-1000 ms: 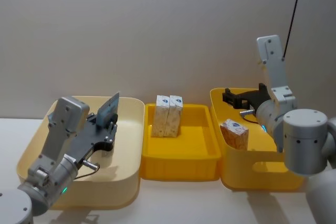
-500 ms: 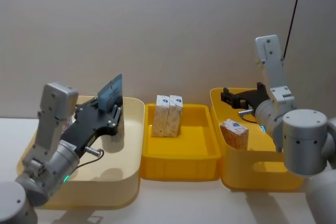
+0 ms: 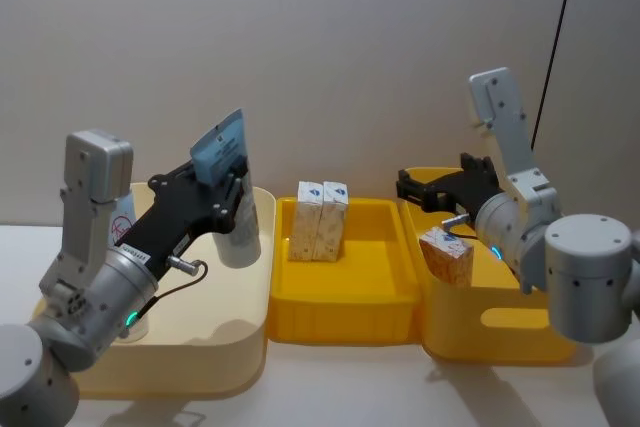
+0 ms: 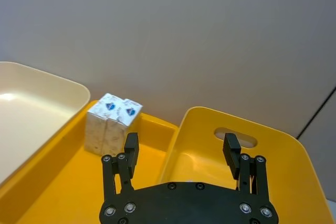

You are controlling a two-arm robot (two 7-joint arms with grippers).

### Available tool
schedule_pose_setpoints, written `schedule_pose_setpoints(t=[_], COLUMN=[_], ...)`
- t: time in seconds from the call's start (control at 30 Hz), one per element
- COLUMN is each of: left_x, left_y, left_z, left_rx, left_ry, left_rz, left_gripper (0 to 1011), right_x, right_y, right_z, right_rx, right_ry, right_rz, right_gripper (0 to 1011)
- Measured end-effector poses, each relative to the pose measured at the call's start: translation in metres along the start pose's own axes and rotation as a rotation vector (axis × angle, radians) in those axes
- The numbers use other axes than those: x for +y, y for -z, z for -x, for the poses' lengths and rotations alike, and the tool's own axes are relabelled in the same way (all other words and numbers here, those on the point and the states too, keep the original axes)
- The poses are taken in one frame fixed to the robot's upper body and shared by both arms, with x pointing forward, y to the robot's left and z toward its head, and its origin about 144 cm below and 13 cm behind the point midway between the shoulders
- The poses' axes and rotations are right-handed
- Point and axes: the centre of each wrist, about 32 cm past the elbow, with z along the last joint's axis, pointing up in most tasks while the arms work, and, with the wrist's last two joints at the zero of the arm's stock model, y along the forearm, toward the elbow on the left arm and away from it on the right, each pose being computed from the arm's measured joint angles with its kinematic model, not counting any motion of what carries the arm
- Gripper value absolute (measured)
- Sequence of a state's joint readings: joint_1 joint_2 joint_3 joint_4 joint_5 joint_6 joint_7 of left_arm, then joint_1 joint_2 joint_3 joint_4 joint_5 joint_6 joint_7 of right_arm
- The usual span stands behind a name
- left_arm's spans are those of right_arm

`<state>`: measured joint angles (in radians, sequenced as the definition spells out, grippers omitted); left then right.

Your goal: Bimanual collaborative sorting of washing and personal care products

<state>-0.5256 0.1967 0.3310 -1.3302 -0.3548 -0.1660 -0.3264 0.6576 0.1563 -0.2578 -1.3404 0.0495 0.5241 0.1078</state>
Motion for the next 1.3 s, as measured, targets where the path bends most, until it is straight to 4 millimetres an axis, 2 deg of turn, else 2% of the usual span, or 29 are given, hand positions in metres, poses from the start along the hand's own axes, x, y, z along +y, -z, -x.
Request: schedule_pose_setpoints(t=[0.53,1.3], left_x=[-0.009,-0.008], left_y=[-0.007,-0.016], left_z=[0.003,0.007], left_rx=[0.026,0.012], left_ry=[0.047,0.041], left_rz=[0.036,0.051], left_gripper=[237,237], right_x=[-0.013,0.009], right_y=[0.000,0.012], right_z=[-0.003,0.008], right_rx=[-0.059,-0.153], right_ry=[-0.213,-0.399], right_rz=[-0.049,-0.116], right_gripper=[1001,1001])
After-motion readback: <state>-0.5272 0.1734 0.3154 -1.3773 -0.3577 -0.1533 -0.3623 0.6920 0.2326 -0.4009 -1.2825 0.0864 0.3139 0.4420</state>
